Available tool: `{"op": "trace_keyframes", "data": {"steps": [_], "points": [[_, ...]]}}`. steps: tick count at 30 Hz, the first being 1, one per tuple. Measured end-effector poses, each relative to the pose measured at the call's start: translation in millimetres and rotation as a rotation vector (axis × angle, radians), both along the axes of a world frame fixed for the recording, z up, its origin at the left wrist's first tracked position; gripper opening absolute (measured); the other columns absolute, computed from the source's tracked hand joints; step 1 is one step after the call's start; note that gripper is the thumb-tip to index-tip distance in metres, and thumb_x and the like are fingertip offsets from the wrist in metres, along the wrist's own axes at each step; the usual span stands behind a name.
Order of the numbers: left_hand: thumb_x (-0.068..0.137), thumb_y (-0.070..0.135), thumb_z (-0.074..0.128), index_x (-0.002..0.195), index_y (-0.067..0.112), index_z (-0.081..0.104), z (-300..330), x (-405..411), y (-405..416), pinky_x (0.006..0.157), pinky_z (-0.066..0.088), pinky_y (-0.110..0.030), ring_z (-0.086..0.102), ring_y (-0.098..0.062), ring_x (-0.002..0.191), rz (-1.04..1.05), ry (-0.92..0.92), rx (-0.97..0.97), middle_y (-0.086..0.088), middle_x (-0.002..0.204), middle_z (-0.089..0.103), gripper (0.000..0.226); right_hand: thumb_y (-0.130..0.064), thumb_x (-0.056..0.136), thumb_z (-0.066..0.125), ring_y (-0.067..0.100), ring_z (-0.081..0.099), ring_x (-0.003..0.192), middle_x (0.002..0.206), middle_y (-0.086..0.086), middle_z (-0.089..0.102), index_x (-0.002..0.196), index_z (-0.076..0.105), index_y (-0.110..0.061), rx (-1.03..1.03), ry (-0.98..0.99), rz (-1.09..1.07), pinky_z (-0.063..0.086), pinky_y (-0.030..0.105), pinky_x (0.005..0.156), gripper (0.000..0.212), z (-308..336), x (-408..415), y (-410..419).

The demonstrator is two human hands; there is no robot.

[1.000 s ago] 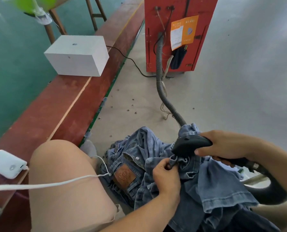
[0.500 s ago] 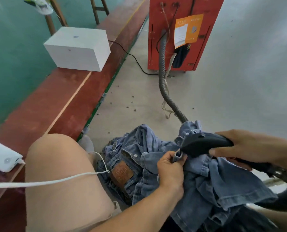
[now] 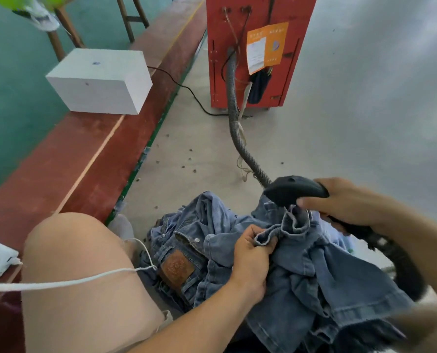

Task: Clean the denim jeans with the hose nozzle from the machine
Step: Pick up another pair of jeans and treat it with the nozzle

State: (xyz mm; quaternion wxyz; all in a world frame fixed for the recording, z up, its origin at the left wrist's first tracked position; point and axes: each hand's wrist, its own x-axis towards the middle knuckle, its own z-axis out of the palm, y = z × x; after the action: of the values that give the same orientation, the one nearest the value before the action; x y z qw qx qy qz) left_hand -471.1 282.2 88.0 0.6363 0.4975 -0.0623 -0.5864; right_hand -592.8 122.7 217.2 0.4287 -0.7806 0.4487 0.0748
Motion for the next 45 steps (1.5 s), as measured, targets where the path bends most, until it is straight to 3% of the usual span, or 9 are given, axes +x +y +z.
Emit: {"op": "trace_keyframes", "data": {"steps": [5,8,12,16,19,29,36,42,45], "points": [[0.067,0.014,0.064,0.084,0.013,0.076,5.5,18.6,-3.2,0.078,0.061,-0.037,0.073,-0.028,0.092,-0.013,0.223,-0.001,-0.015,0.100,0.075,0.021,-0.035,0.097,0.072,0.023,0.054,0.047,0.060,0.006,0.057,0.102,0.068,-0.028,0.065,-0.087,-0.215,0.050,0.032,0.045,0.010,26.0,-46.5,-33.9],[0.093,0.024,0.055,0.103,0.007,0.081,4.4,19.3,-5.8,0.083,0.060,-0.039,0.074,-0.030,0.106,0.026,0.365,0.039,-0.017,0.118,0.075,0.033,-0.047,0.088,0.078,0.025,0.055,0.051,0.064,0.007,0.059,0.096,0.069,-0.031,0.184,-0.023,-0.083,0.051,0.032,0.047,0.020,33.3,-65.7,-32.9],[0.111,0.018,0.039,0.137,0.003,0.059,-0.8,14.0,-11.0,0.077,0.064,-0.041,0.073,-0.034,0.108,0.083,0.420,0.128,-0.023,0.121,0.072,0.036,-0.047,0.092,0.077,0.022,0.058,0.052,0.066,0.004,0.066,0.100,0.068,-0.028,0.244,0.013,0.191,0.051,0.032,0.050,0.023,18.9,-46.2,-7.1],[0.110,0.019,0.038,0.134,0.001,0.063,-1.0,12.5,-13.5,0.082,0.064,-0.043,0.072,-0.034,0.111,0.061,0.458,0.120,-0.023,0.123,0.072,0.039,-0.038,0.098,0.071,0.017,0.056,0.044,0.055,0.000,0.063,0.098,0.063,-0.028,-0.063,-0.111,0.046,0.050,0.030,0.048,0.012,7.4,-31.4,-5.1],[0.111,0.021,0.038,0.129,-0.002,0.067,-1.4,15.6,-15.7,0.096,0.056,-0.047,0.072,-0.034,0.113,0.047,0.473,0.098,-0.023,0.124,0.071,0.041,-0.039,0.097,0.070,0.023,0.057,0.047,0.058,0.006,0.063,0.095,0.065,-0.032,-0.073,-0.172,-0.100,0.051,0.032,0.048,0.009,21.0,-46.4,-18.0],[0.109,0.032,0.039,0.143,-0.005,0.051,6.3,12.2,-15.1,0.109,0.048,-0.048,0.059,-0.039,0.128,-0.141,0.299,0.086,-0.034,0.140,0.056,0.052,-0.049,0.088,0.075,0.010,0.063,0.058,0.082,-0.002,0.072,0.107,0.065,-0.041,0.132,0.115,0.515,0.053,0.024,0.054,0.023,30.3,-28.1,18.2],[0.109,0.035,0.031,0.148,0.006,0.053,14.5,8.5,-10.6,0.115,0.043,-0.041,0.054,-0.028,0.138,-0.127,0.452,-0.080,-0.015,0.148,0.057,0.053,-0.047,0.089,0.073,0.010,0.056,0.040,0.054,0.002,0.064,0.099,0.062,-0.051,-0.214,-0.183,0.030,0.047,0.021,0.042,0.015,34.9,-51.0,-18.1],[0.109,0.040,0.028,0.142,0.005,0.060,15.5,17.7,-19.0,0.112,0.045,-0.045,0.055,-0.033,0.137,-0.055,0.619,-0.185,-0.019,0.149,0.055,0.057,-0.065,0.084,0.070,0.006,0.065,0.058,0.079,-0.011,0.072,0.114,0.063,-0.047,-0.132,0.059,0.319,0.055,0.024,0.055,0.036,29.9,-46.4,2.5],[0.107,0.039,0.031,0.149,0.004,0.052,15.0,17.3,-19.1,0.118,0.039,-0.048,0.052,-0.035,0.139,-0.075,0.618,-0.171,-0.021,0.151,0.052,0.058,-0.053,0.089,0.072,0.002,0.064,0.060,0.075,-0.019,0.070,0.100,0.065,-0.041,-0.219,0.069,0.285,0.048,0.015,0.056,0.018,11.6,-28.6,6.2]]}}
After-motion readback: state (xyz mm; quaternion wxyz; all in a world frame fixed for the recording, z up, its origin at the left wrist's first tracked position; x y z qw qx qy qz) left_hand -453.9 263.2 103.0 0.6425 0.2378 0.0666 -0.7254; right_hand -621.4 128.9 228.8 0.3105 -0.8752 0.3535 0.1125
